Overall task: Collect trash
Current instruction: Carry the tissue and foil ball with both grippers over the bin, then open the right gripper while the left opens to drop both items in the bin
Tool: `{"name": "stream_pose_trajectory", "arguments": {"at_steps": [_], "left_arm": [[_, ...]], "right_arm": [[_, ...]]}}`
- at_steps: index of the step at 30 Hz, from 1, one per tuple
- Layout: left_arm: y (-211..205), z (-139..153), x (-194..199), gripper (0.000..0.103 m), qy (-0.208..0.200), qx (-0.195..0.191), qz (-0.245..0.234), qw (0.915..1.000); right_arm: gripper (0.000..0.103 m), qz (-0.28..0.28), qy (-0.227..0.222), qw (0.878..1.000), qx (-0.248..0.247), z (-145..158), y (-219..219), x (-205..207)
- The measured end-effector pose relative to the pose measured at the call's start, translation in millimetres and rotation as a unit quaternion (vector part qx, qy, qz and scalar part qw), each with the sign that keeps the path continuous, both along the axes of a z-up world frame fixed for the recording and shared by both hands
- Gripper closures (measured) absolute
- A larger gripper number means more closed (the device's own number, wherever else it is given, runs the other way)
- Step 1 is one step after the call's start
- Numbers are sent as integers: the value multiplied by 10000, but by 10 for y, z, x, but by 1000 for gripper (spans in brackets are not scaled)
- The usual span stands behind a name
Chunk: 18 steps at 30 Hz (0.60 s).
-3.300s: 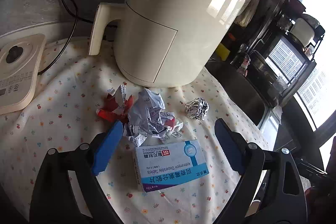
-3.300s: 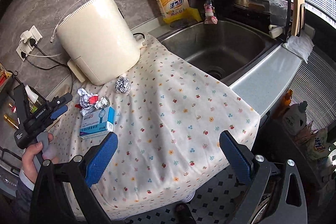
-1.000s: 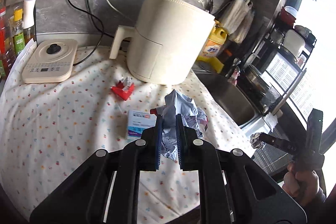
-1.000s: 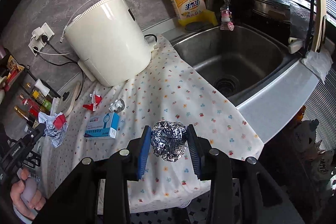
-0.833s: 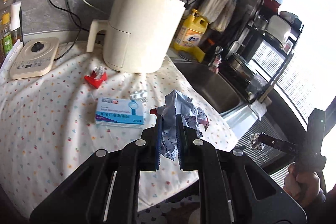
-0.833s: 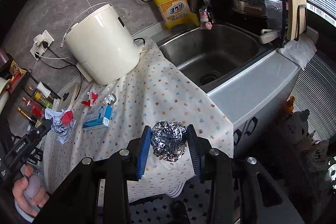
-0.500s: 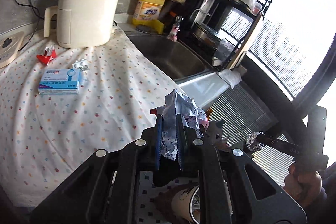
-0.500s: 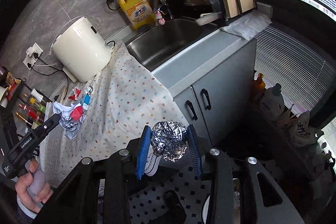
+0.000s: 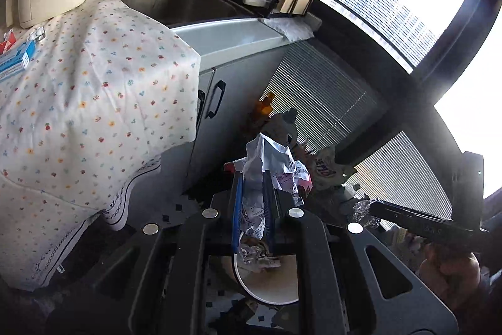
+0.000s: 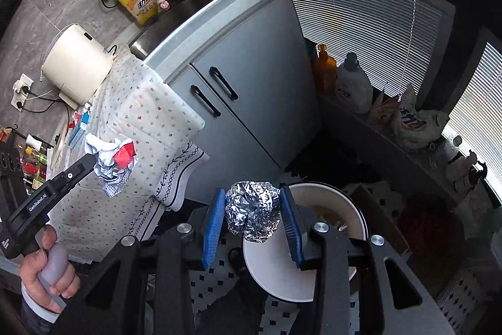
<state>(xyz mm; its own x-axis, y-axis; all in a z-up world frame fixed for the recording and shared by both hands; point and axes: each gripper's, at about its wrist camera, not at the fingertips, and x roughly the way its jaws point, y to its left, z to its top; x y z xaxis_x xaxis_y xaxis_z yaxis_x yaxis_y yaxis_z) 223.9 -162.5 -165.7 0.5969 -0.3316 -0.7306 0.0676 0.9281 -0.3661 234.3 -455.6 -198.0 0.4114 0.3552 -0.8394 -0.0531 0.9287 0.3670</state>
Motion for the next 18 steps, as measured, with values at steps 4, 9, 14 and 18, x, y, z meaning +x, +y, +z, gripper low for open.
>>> {"name": "stream_pose_trajectory", "arguments": {"at_steps": [4, 9, 14, 18], "left_arm": [[-247, -168, -33, 90, 219, 81, -308, 9993], [-468, -364, -29, 90, 484, 157, -623, 9968], [-685, -453, -40, 90, 575, 168, -863, 9945], [-841, -523, -52, 90, 650, 150, -1004, 9927]], "right_arm": [[65, -99, 298, 9994, 115, -243, -134, -253], [40, -215, 578, 9979, 187, -497, -225, -562], [36, -535, 522, 9971, 145, -486, -477, -634], [36, -789, 449, 9958, 113, -441, -692, -662]]}}
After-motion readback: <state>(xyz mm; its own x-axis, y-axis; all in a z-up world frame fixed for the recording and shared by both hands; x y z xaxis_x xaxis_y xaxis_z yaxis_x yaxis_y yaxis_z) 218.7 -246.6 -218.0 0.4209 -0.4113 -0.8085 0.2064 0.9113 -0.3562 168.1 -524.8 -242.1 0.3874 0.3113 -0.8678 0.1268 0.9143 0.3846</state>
